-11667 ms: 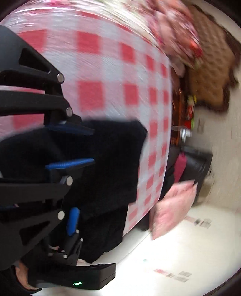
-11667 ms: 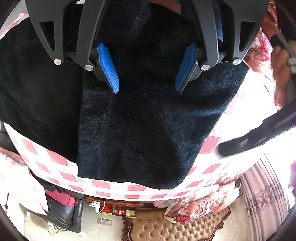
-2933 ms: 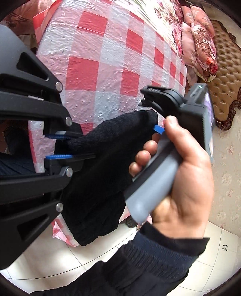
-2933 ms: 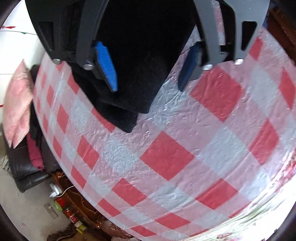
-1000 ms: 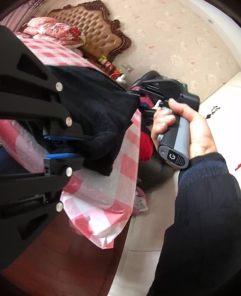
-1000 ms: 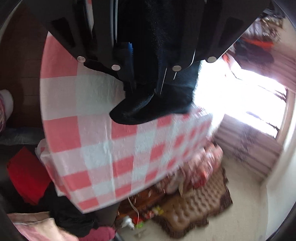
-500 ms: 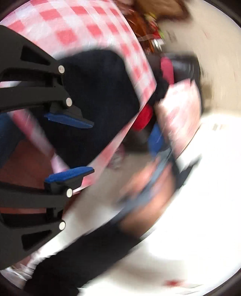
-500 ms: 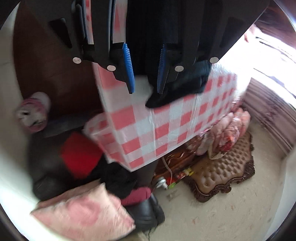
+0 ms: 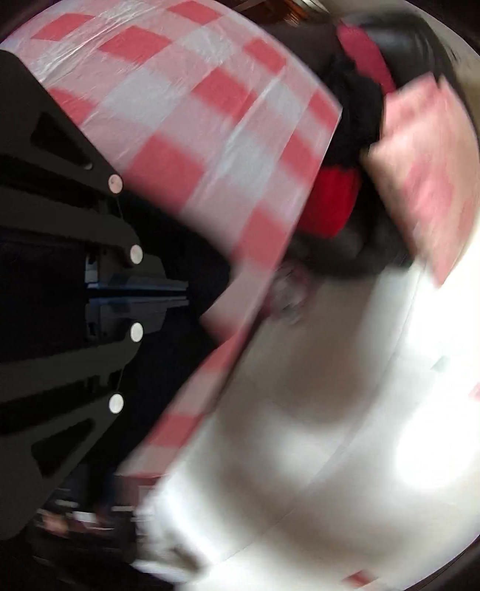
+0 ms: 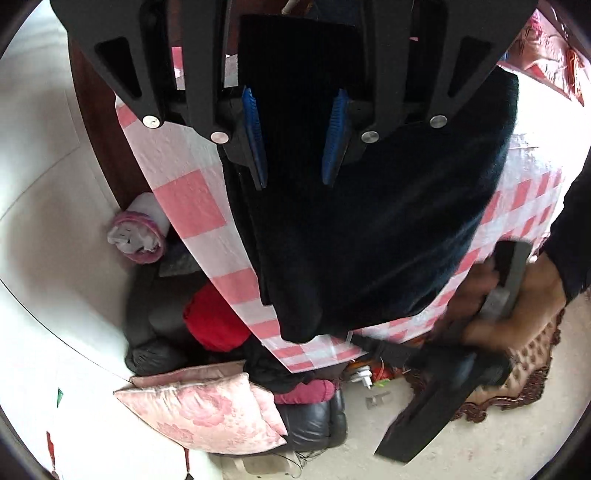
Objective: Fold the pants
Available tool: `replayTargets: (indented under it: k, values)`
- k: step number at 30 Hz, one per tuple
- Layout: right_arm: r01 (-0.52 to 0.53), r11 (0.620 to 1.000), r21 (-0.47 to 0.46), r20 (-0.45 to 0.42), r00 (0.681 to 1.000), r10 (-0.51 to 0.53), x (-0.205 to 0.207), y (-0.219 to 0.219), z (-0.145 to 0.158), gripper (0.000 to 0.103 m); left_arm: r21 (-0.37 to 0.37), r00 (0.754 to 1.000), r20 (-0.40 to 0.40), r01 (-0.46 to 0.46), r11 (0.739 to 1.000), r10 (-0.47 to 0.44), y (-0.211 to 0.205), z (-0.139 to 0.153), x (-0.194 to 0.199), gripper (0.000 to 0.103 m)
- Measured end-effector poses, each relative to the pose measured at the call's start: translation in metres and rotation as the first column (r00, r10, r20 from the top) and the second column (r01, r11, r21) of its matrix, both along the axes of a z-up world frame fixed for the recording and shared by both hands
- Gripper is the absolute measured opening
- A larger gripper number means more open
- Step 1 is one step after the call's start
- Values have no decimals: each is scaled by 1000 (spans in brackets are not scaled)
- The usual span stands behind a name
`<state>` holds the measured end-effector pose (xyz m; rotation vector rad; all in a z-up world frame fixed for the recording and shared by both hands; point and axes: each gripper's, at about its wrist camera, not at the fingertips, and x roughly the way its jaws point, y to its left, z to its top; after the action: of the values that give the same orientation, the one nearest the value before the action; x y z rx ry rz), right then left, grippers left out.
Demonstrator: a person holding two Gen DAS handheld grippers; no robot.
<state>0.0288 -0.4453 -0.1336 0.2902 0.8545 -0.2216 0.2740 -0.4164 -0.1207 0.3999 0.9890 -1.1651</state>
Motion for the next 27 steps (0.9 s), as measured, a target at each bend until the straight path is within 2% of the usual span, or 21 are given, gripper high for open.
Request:
replayTargets:
  k: [2, 4, 5, 6, 7, 8, 10, 12, 13, 14, 16, 17, 18, 19, 20, 22, 24, 27]
  values:
    - [-2, 1000, -17, -11, 1000, 2, -3, 3, -1, 30, 3, 995, -7, -101, 995, 101, 0, -1, 29, 0]
    - [-4, 1000, -29, -15, 1000, 4, -3, 4, -1, 30, -38, 995, -35, -96, 995, 95, 9, 9, 38, 0]
    - [-6, 1000, -19, -15, 1000, 6, -4, 3, -1, 30, -80, 997, -50, -55, 995, 51, 16, 21, 34, 5]
    - [-6, 1000, 3, -11, 1000, 6, -5, -1, -1, 30, -90, 999, -49, -28, 996, 24, 19, 28, 30, 20]
    - [-7, 1000, 15, -8, 1000, 7, -5, -2, -1, 30, -92, 999, -36, -7, 996, 3, 22, 35, 25, 56]
    - [-9, 1000, 25, -4, 1000, 9, -5, -4, -1, 30, -75, 1000, -19, 19, 997, -20, 22, 37, 21, 62]
    - [-7, 1000, 24, -6, 1000, 8, -3, -5, -1, 30, 22, 999, 2, 45, 999, -45, 8, 25, 18, 61]
    - [-9, 1000, 16, -7, 1000, 9, -3, -3, -1, 30, 139, 994, 1, 104, 985, -105, -13, 2, 16, 56]
    - [-11, 1000, 12, -8, 1000, 11, -3, -2, -1, 30, 188, 989, 19, 141, 972, -147, -24, -9, 11, 18]
    - [-9, 1000, 12, -9, 1000, 9, -2, -2, -1, 30, 237, 985, 63, 142, 961, -161, -32, -16, 5, 3]
    - [0, 1000, 19, -15, 1000, 1, -2, -1, 0, 30, 253, 981, 73, 157, 955, -181, -51, -26, 1, 3]
    - [4, 1000, 18, -20, 1000, -3, -1, -1, 0, 30, 279, 982, 100, 129, 952, -163, -59, -30, 6, 9]
    - [3, 1000, 14, -23, 1000, -3, -1, 0, 0, 30, 267, 987, 99, 94, 959, -124, -58, -27, 14, 13]
    - [0, 1000, 12, -26, 1000, 0, -1, 0, 1, 30, 193, 993, 99, 37, 981, -57, -49, -11, 28, 13]
    - [-4, 1000, 15, -28, 1000, 4, -1, 0, 1, 30, 131, 992, 126, -23, 991, 6, -36, 6, 37, 13]
    - [-16, 1000, 14, -29, 999, 16, -2, -1, 1, 30, 32, 993, 110, -48, 998, 44, -4, 36, 45, 14]
    - [-28, 999, 24, -40, 999, 29, 0, -3, 5, 30, -19, 997, 70, 10, 1000, -9, 29, 54, 42, 18]
    - [-35, 999, 32, -7, 999, 35, 6, -11, 25, 34, 18, 989, 41, 142, 990, -143, 70, 50, 25, 18]
